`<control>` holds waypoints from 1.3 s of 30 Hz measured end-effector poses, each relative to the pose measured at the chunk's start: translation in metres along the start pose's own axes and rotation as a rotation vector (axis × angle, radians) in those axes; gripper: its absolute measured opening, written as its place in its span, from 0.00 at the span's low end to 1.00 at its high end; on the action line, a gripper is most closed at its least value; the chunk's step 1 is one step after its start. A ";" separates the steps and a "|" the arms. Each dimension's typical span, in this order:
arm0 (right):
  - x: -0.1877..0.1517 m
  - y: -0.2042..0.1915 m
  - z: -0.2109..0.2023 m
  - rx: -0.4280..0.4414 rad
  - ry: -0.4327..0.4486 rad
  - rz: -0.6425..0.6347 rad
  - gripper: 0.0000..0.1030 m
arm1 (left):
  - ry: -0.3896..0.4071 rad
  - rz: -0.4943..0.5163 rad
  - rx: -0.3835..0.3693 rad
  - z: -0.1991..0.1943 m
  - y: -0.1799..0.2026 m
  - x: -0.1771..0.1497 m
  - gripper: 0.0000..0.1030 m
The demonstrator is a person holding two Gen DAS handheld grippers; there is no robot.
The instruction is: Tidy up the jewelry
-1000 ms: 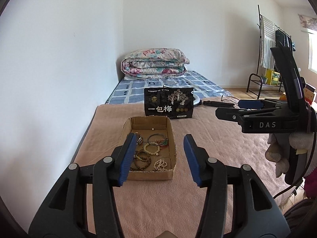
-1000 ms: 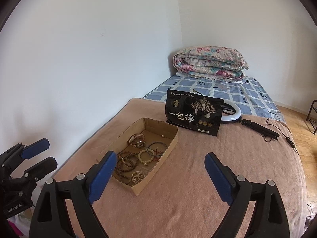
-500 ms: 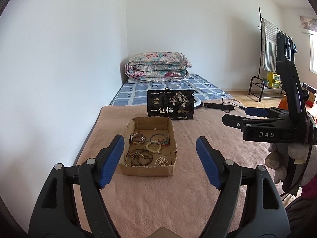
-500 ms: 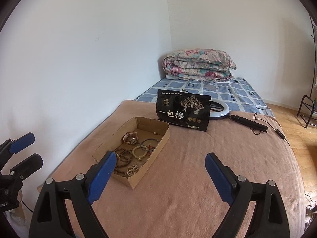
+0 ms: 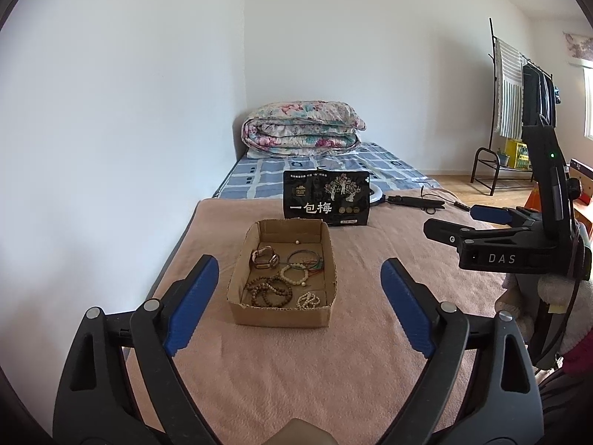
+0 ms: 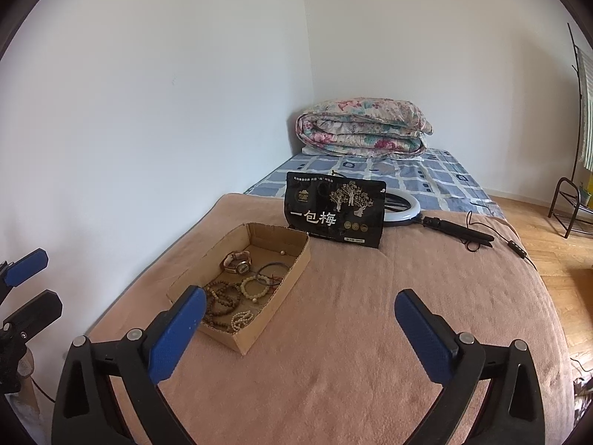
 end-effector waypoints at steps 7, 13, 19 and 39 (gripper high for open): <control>-0.002 0.002 -0.001 -0.012 0.009 -0.013 1.00 | -0.007 0.025 0.019 0.000 0.004 -0.001 0.91; -0.002 0.003 0.000 -0.013 0.008 -0.010 1.00 | -0.010 0.029 0.023 -0.001 0.004 -0.001 0.93; -0.003 0.003 0.002 -0.013 0.005 -0.005 1.00 | -0.009 0.053 0.062 -0.001 0.000 0.000 1.00; -0.003 0.005 0.003 -0.017 0.003 -0.011 1.00 | 0.004 0.056 0.085 -0.003 0.001 -0.002 1.00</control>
Point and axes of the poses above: each gripper's, at about its wrist camera, not at the fingertips, and z roughly the way its jaws point, y to its right, x to its top, the point moved 10 cm from there along z, roughly the way its jaws point, and after that the axes turned 15 degrees about -x, right-handed, at the moved point
